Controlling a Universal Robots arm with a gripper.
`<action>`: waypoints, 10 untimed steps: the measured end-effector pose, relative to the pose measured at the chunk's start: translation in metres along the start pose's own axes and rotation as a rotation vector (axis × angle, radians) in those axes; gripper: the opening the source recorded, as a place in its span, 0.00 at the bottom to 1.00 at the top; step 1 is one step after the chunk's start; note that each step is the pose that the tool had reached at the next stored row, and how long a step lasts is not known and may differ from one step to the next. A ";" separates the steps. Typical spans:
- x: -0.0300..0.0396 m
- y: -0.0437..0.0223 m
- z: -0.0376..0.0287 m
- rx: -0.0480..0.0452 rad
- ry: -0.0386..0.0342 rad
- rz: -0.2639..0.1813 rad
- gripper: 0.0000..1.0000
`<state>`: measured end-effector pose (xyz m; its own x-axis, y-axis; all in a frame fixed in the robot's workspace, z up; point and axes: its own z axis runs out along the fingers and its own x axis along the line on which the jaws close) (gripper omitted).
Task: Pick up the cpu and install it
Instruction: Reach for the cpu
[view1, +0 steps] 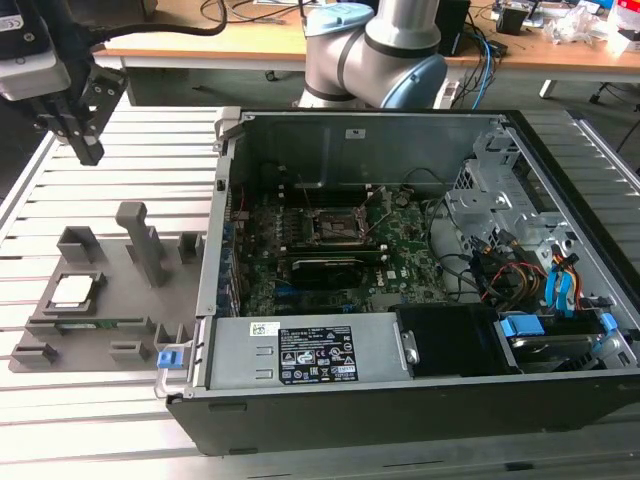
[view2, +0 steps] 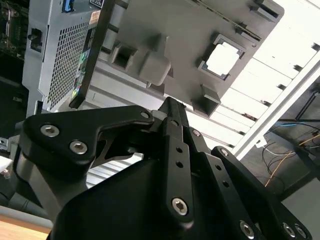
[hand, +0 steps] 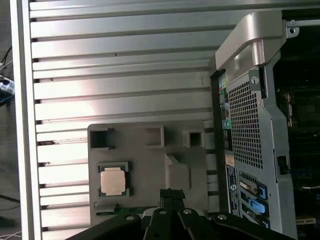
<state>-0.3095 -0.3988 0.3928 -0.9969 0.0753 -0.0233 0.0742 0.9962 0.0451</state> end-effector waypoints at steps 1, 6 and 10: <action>0.0052 -0.0004 -0.0001 0.0001 0.0000 0.000 0.11; 0.0241 -0.0018 -0.0002 0.0001 0.0000 0.000 0.11; 0.0356 -0.0027 -0.0001 0.0000 -0.0001 0.000 0.11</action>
<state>-0.3452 -0.3988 0.3919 -0.9969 0.0753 -0.0234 0.0741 0.9962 0.0451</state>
